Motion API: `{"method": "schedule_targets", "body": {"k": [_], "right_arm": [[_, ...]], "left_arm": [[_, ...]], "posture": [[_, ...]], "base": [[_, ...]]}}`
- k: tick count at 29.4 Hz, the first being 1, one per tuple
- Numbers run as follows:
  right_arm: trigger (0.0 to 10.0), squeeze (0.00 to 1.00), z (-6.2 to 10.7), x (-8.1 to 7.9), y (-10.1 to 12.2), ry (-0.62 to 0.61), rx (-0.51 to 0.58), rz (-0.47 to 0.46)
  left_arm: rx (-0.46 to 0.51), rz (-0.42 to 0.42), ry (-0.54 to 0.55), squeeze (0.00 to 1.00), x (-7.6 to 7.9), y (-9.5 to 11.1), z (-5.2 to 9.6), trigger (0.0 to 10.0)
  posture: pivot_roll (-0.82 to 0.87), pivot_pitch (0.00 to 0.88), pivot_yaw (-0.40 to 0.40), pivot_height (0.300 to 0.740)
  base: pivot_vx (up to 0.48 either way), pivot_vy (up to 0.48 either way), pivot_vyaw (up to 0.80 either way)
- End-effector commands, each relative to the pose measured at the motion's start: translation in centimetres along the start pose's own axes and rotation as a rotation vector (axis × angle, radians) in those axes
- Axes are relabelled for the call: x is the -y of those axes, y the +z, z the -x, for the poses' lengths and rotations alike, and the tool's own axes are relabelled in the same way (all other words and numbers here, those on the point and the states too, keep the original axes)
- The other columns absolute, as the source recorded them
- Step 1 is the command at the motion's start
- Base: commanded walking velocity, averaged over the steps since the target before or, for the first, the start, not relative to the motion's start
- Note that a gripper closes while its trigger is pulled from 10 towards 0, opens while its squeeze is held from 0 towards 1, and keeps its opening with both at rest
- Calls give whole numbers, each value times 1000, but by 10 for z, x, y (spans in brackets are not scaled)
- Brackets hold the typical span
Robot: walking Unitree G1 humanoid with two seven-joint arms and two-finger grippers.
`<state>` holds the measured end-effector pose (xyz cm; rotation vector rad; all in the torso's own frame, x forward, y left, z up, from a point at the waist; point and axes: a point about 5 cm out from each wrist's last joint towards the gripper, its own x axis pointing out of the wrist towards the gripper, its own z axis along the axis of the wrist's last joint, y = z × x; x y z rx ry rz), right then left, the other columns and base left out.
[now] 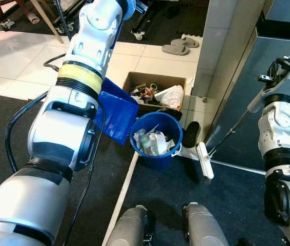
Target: Sweep floor
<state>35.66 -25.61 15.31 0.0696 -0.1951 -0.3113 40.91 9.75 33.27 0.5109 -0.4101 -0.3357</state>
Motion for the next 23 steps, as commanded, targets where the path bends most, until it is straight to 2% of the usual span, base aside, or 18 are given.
{"method": "schedule_targets", "body": {"k": [1, 8, 15, 18, 23], "right_arm": [[10000, 0, -2, -1, 9, -2, 53, -14], [10000, 0, -2, -5, 9, 6, 51, -18], [10000, 0, -2, -3, 9, 1, 54, -17], [10000, 0, -2, -3, 8, 0, 52, -16], [10000, 0, -2, -4, 9, 2, 54, -18]], "left_arm": [[68, -65, -2, 0, 0, 19, -5, 10000], [144, -99, -60, 0, 24, 41, -15, 10000], [194, -153, -104, 0, 39, 53, -18, 10000], [211, -151, -115, 0, 43, 59, -20, 10000], [217, -89, -131, 0, 45, 60, -20, 10000]], "posture": [[-45, 0, 90, 740], [-48, 0, 91, 740], [-50, 0, 95, 740], [-50, 0, 95, 740], [-50, 0, 96, 740]], "base": [[0, 0, 0], [0, 0, 0], [0, 0, 0], [0, 0, 0], [0, 0, 0]]}}
